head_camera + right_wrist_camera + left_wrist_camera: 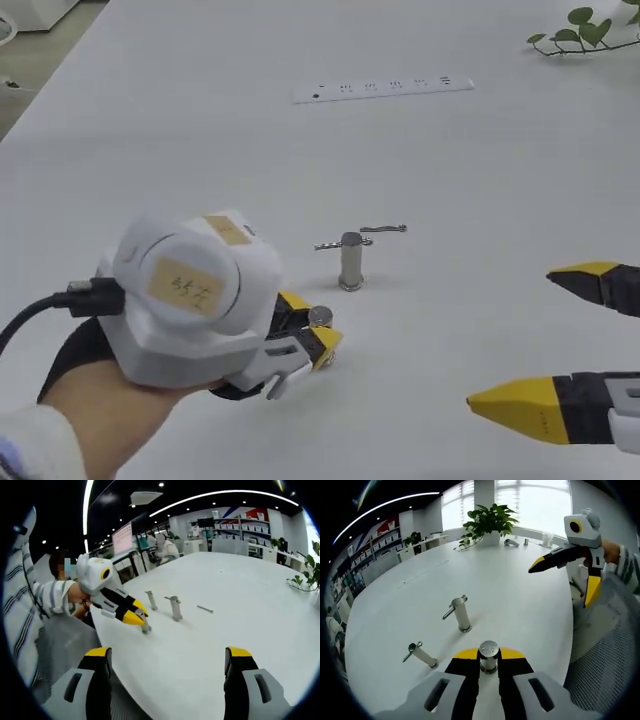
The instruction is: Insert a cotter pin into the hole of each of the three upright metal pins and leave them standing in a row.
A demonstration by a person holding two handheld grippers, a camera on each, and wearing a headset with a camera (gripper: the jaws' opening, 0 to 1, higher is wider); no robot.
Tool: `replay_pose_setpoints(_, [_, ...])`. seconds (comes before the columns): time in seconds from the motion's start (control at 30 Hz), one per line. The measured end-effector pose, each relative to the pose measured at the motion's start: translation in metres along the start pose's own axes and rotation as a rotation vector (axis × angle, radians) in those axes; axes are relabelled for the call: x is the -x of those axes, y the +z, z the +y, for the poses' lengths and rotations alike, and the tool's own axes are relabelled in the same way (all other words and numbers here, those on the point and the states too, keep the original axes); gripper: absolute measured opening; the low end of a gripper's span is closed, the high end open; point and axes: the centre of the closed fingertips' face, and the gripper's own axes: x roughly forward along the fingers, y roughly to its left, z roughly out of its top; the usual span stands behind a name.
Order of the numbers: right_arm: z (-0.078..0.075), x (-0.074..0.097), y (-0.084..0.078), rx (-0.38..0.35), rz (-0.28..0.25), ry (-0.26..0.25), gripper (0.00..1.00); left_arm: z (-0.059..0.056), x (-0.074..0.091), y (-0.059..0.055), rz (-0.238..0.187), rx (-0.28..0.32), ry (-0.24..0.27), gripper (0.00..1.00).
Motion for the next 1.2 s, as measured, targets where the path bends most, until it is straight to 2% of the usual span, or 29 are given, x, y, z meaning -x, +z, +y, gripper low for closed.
replay_pose_setpoints(0.2, [0.0003, -0.0001, -0.0005, -0.002, 0.002, 0.002, 0.94, 0.0005, -0.0027, 0.0009, -0.013, 0.016, -0.002, 0.11])
replay_pose_setpoints(0.33, [0.0, 0.0001, -0.0002, -0.003, 0.001, 0.001, 0.94, -0.0004, -0.0036, 0.0021, -0.021, -0.005, -0.003, 0.11])
replay_pose_setpoints(0.5, [0.0003, 0.0, -0.0017, -0.004, 0.007, 0.002, 0.94, 0.0008, -0.0026, 0.0011, -0.039, 0.018, -0.002, 0.11])
replay_pose_setpoints(0.57, [0.0005, -0.0003, -0.0018, -0.005, 0.006, 0.002, 0.94, 0.0005, -0.0024, 0.0009, -0.041, 0.01, -0.003, 0.12])
replay_pose_setpoints(0.83, [0.0013, -0.002, -0.0015, -0.006, 0.007, 0.006, 0.94, 0.0005, -0.0021, 0.0011, -0.05, 0.005, 0.003, 0.12])
replay_pose_setpoints(0.9, [0.001, -0.002, -0.002, -0.004, 0.01, 0.006, 0.94, 0.001, -0.0019, 0.0009, -0.047, 0.021, 0.001, 0.12])
replay_pose_setpoints(1.07, [-0.0001, -0.0019, -0.0021, -0.002, 0.013, 0.007, 0.94, -0.0006, -0.0016, 0.0006, -0.039, 0.01, -0.005, 0.13])
replay_pose_setpoints(1.17, [-0.001, -0.0019, -0.001, 0.0, 0.013, 0.009, 0.94, -0.0027, 0.0003, 0.0026, -0.049, 0.012, -0.019, 0.16])
replay_pose_setpoints(1.2, [-0.0013, -0.002, -0.0009, 0.001, 0.014, 0.009, 0.94, -0.0025, 0.0022, 0.0055, -0.065, 0.002, -0.017, 0.16])
